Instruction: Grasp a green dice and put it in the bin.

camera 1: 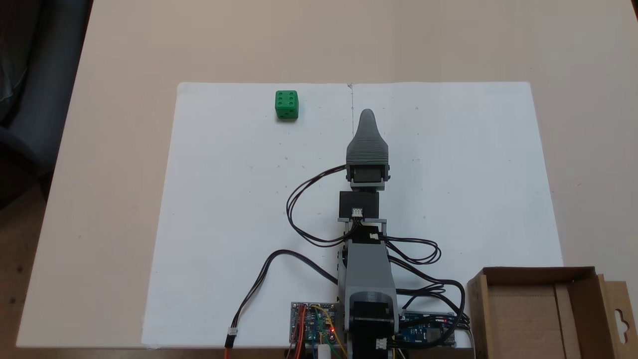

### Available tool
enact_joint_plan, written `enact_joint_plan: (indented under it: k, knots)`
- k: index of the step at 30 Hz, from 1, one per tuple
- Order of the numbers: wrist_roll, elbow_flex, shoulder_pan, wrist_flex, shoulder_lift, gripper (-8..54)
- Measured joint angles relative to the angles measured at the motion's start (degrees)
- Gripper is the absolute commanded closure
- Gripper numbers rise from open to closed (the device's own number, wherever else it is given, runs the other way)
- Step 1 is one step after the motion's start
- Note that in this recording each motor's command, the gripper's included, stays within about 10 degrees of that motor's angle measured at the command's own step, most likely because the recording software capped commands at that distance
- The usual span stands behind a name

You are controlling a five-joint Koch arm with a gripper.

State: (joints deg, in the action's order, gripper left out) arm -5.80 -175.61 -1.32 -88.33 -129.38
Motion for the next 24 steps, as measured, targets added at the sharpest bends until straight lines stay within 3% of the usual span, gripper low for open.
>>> enact_joint_plan:
  k: [5,24]
  knots:
    - [0.0,0.0,2.81,10.02,0.0,3.4]
    - [0.0,0.0,2.9,10.02,0.09,3.3]
